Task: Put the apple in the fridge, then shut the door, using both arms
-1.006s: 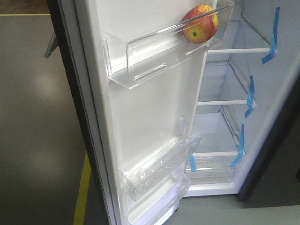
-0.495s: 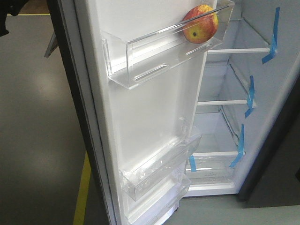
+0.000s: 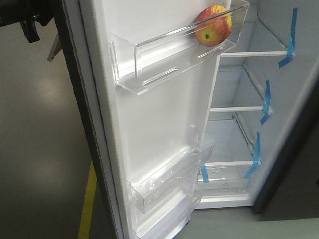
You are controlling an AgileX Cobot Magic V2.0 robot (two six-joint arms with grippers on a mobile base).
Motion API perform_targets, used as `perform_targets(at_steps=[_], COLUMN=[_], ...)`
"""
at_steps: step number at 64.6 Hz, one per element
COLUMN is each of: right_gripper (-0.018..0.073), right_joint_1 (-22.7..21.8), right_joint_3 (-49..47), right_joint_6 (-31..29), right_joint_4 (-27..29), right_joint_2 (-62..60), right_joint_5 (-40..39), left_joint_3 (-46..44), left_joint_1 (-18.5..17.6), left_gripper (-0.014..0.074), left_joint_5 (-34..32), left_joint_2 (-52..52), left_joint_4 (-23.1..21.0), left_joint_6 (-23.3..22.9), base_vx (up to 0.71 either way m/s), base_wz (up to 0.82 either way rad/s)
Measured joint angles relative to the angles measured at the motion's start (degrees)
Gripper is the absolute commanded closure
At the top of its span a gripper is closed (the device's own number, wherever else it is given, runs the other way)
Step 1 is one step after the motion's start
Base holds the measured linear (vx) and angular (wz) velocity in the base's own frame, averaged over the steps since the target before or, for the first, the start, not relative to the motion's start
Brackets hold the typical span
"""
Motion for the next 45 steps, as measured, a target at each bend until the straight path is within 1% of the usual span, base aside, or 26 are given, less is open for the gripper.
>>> perform_targets(at_steps=[9,16,22,29,36,45], right_gripper=[0.0121,0.0121,0.0121,0.0121,0.0121,0.0121], right_joint_1=[0.0,0.0,0.0,0.0,0.0,0.0], right_joint_3=[0.0,0.0,0.0,0.0,0.0,0.0], right_joint_6=[0.1,0.1,0.1,0.1,0.1,0.1], right_joint_4=[0.9,1.5,1.6,1.6,1.6,1.7], right_joint_2=[0.0,0.0,0.0,0.0,0.0,0.0], right_joint_5=[0.0,-0.1,-0.4,-0.5,-0.9,-1.3], left_joint_3=[0.0,0.0,0.0,0.0,0.0,0.0], left_joint_1=[-0.4,-1.8,-3.7,-7.0,-11.3,-18.3], left_gripper=[0.0337,0.0337,0.0337,0.0337,0.0337,0.0337], left_joint_5=[1.8,3.5,5.0,6.2,7.3,8.5], left_joint_2=[0.0,0.0,0.1,0.1,0.1,0.1], left_joint_4=[0.0,0.0,0.0,0.0,0.0,0.2], left_joint_6=[0.0,0.6,2.1,3.0,4.2,7.2], base_vx=[0.0,0.0,0.0,0.0,0.0,0.0], base_wz=[0.0,0.0,0.0,0.0,0.0,0.0])
